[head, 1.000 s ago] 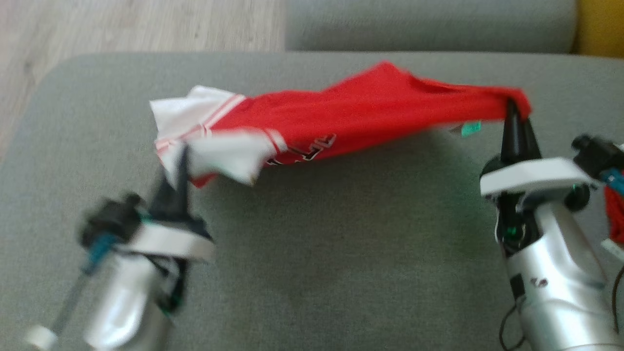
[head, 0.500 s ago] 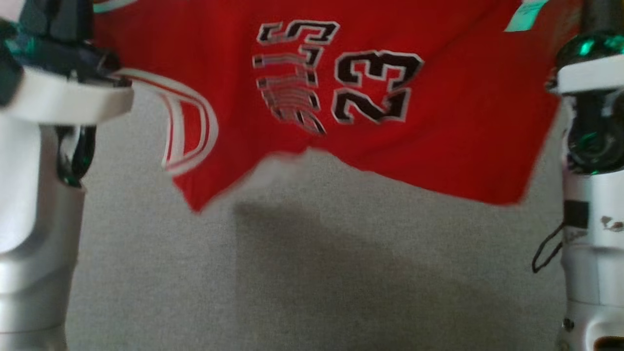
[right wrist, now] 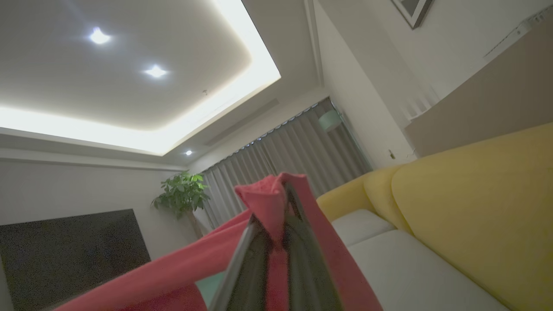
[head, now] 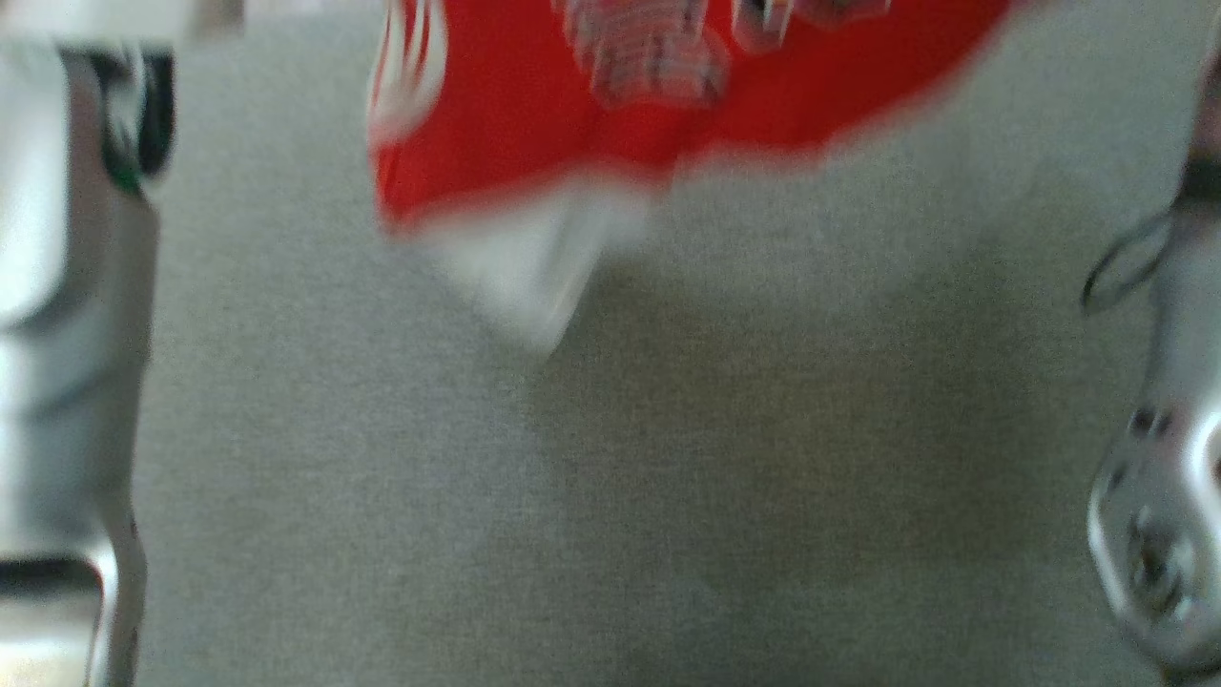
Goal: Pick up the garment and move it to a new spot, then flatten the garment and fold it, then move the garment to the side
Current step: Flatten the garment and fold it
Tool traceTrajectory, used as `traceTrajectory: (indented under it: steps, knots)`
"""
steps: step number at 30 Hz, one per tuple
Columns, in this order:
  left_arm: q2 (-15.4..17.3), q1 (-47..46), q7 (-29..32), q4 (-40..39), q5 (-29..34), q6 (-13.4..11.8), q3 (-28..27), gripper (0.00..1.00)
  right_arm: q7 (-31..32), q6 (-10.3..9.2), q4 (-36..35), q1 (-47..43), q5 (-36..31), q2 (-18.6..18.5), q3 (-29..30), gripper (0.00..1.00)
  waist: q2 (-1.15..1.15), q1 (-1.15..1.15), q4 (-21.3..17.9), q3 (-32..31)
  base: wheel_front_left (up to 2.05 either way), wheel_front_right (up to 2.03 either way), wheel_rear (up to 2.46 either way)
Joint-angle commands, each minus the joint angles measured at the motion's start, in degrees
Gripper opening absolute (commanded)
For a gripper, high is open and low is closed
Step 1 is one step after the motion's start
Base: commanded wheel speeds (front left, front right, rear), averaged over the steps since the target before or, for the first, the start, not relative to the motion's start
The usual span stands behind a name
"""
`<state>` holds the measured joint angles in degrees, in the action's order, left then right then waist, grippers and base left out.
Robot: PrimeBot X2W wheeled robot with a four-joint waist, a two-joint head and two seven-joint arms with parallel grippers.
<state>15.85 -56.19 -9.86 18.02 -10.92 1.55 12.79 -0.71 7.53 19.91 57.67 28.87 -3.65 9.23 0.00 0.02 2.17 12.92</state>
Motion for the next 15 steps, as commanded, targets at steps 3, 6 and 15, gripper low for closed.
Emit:
traceTrajectory:
  steps: [3,6,15]
  knots:
    - [1.43,-8.38,-3.41,1.73,1.48,-1.96,-2.64,0.0,-4.93,-0.04,4.32,9.9,-2.64,0.5,2.88,0.0,0.0,-0.02,-0.66,4.97,0.0,0.0,0.0]
    - [0.06,-8.52,-4.53,4.45,1.57,-1.86,-1.9,0.0,-7.15,-0.04,9.21,11.96,-3.38,-0.15,5.1,0.0,0.0,-0.02,-0.5,5.59,0.0,0.0,0.0]
    - [-4.93,11.95,-5.11,4.19,-1.89,-1.86,-4.44,0.0,-5.34,-0.04,20.23,-4.0,-0.66,-1.5,4.09,0.0,0.0,-0.02,-0.86,4.05,0.0,0.0,0.0]
